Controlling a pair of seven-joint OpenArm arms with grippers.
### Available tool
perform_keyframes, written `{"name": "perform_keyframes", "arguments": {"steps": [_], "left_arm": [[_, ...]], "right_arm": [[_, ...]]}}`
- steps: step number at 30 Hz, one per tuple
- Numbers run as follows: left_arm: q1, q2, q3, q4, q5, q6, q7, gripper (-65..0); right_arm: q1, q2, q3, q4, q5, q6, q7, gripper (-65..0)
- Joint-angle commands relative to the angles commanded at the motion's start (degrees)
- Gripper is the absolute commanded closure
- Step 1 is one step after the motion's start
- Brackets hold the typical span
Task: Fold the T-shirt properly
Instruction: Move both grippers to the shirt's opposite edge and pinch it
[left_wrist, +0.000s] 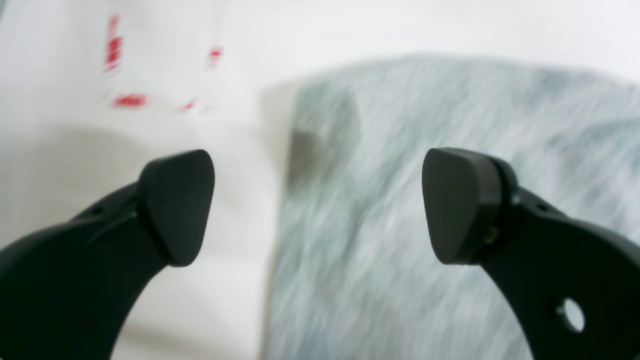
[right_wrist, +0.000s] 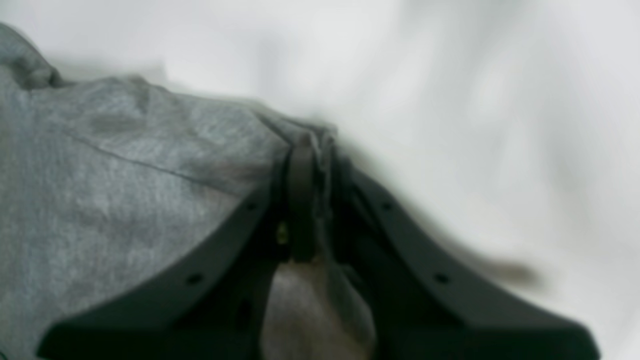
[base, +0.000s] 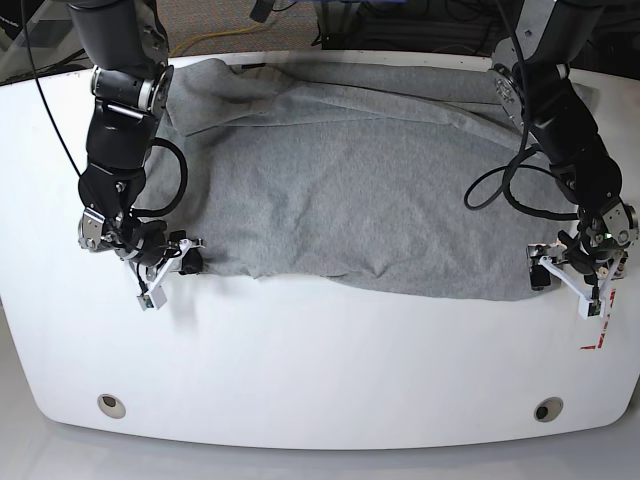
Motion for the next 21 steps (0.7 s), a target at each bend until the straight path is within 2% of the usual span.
{"name": "perform_keyframes", "arguments": {"steps": [2, 6, 11, 15, 18, 21], "left_arm": [[-1.1, -1.4, 1.1, -3.2, 0.0, 1.3, -0.9, -63.1], [-3.9, -3.8, 4.2, -11.8, -0.4, 1.5, -1.9, -62.9], [-4.8, -4.1, 4.6, -17.8, -0.4, 1.4, -8.4, -62.8], [-6.4, -4.1, 4.7, -21.5, -0.4, 1.3, -9.3, -62.2], [-7.7, -4.1, 4.7, -25.5, -0.4, 1.2, -10.0, -55.6], [-8.7, -4.1, 4.7, -28.3, -0.4, 1.2, -12.0, -43.9]], "right_arm": [[-0.1, 0.0, 0.0, 0.0, 0.0, 0.00, 0.0, -4.6], [-0.1, 0.1, 0.0, 0.1, 0.0, 0.00, 0.0, -4.6], [-0.1, 0.1, 0.0, 0.1, 0.1, 0.00, 0.0, -4.4], [-0.1, 0.2, 0.0, 0.1, 0.1, 0.00, 0.0, -4.4], [-0.1, 0.3, 0.0, 0.1, 0.1, 0.00, 0.0, -4.4], [-0.1, 0.1, 0.0, 0.1, 0.1, 0.00, 0.0, -4.4]]}}
